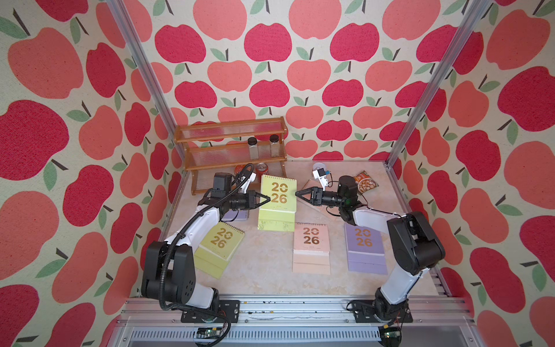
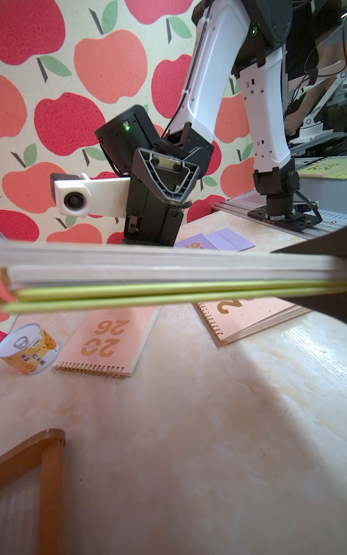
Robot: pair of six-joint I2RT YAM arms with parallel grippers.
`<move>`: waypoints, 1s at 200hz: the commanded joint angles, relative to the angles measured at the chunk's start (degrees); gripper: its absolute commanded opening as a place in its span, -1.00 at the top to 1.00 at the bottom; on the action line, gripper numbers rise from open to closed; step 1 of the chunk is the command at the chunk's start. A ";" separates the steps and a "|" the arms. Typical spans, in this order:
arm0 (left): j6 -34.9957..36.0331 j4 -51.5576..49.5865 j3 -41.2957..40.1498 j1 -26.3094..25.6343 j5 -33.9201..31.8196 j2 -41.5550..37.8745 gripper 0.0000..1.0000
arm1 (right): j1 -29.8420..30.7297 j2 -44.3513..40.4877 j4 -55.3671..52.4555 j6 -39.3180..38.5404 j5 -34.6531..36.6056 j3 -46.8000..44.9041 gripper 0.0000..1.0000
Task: Stack the calendars
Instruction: Pick up the calendar at the center of the board.
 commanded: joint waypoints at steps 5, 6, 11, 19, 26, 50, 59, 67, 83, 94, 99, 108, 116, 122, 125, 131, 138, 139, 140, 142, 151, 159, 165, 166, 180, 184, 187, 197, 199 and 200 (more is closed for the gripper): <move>-1.35 5.92 -0.67 0.06 5.52 -2.24 1.00 | 1.45 0.05 4.89 1.97 -1.69 -0.54 -0.66; -1.43 6.02 -0.71 0.05 5.54 -2.23 1.00 | 1.53 0.09 5.09 2.06 -1.79 -0.54 -0.66; -1.62 6.36 -0.91 -0.03 5.93 -2.17 1.00 | 1.89 0.40 5.90 2.48 -2.08 -0.46 -0.66; -1.93 6.97 -0.99 -0.26 6.36 -1.89 1.00 | 2.43 0.94 6.86 3.20 -2.53 -0.13 -0.65; -1.85 6.95 -1.02 -0.64 6.40 -1.74 1.00 | 2.90 1.37 7.69 3.73 -2.65 0.11 -0.63; -1.85 7.56 -1.04 -1.48 6.38 -1.66 1.00 | 4.07 3.07 11.91 6.86 -2.72 0.38 -0.48; -1.93 7.70 -1.01 -1.75 6.36 -1.53 1.00 | 4.46 3.70 13.89 8.34 -2.76 0.43 -0.38; -1.89 7.92 -0.94 -1.97 6.42 -1.53 1.00 | 4.73 4.36 15.27 9.37 -2.70 0.56 -0.24; -2.02 8.22 -0.67 -2.47 6.71 -1.22 1.00 | 5.20 5.19 16.99 10.79 -2.66 0.51 0.00; -2.00 8.48 -0.43 -2.92 6.94 -1.08 1.00 | 5.45 5.39 17.50 11.11 -2.62 0.52 0.15; -1.88 8.37 -0.28 -3.22 6.98 -0.99 1.00 | 5.59 5.31 17.43 11.15 -2.66 0.60 0.23; -1.52 8.07 0.00 -3.68 6.94 -0.76 1.00 | 5.83 5.19 17.22 10.93 -2.73 0.69 0.41; -0.85 7.18 0.48 -4.03 6.75 -0.44 1.00 | 5.98 4.92 16.41 10.56 -2.79 0.87 0.59; -0.33 6.28 0.80 -4.25 6.40 -0.30 1.00 | 6.05 4.61 15.60 10.01 -2.79 0.95 0.74; -0.12 5.92 0.94 -4.42 6.27 -0.27 1.00 | 6.16 4.36 15.21 9.75 -2.79 0.95 0.82; 0.23 5.52 1.15 -4.51 5.84 -0.20 0.99 | 6.21 3.86 14.13 9.01 -2.73 1.03 0.95; 0.55 4.86 1.39 -4.60 5.30 -0.14 0.95 | 6.38 3.09 12.09 7.86 -2.62 1.05 1.00; 0.67 4.70 1.41 -4.61 5.17 -0.13 0.95 | 6.37 2.97 11.72 7.69 -2.56 1.09 1.00; 0.68 4.62 1.43 -4.61 5.11 -0.21 0.94 | 6.32 2.82 11.36 7.47 -2.54 1.11 1.00; 0.71 4.52 1.44 -4.68 4.97 -0.25 0.93 | 6.31 2.60 10.52 6.97 -2.49 1.19 1.00; 1.36 3.68 1.74 -4.67 4.10 -0.35 0.84 | 6.45 1.06 5.76 4.25 -1.61 1.35 1.00; 1.87 2.82 2.04 -4.66 3.04 -0.51 0.73 | 6.45 -0.79 0.41 0.97 -0.15 1.39 1.00; 2.29 2.03 2.27 -4.61 1.99 -0.73 0.61 | 6.43 -2.30 -4.06 -1.61 0.93 1.44 1.00; 2.37 1.97 2.29 -4.61 1.85 -0.82 0.58 | 6.44 -2.58 -4.75 -1.88 1.01 1.46 1.00; 3.79 -0.16 2.69 -4.62 -1.40 -2.00 -0.19 | 6.17 -6.21 -16.09 -8.56 4.07 2.53 1.00; 4.02 -0.66 2.78 -4.61 -2.74 -2.46 -0.41 | 6.03 -7.23 -20.62 -10.07 5.10 3.02 1.00; 4.03 -0.80 2.74 -4.61 -3.92 -2.84 -0.55 | 5.82 -7.96 -23.31 -11.43 5.68 3.40 1.00; 3.92 -0.37 2.14 -4.62 -7.30 -4.47 -0.99 | 4.89 -10.07 -31.64 -14.11 6.83 4.31 1.00; 3.74 -0.27 1.97 -4.68 -7.91 -4.78 -1.00 | 4.59 -10.51 -32.95 -14.42 6.88 4.41 1.00; 3.71 -0.24 1.92 -4.64 -8.24 -4.96 -0.99 | 4.42 -10.73 -33.56 -14.48 6.84 4.44 1.00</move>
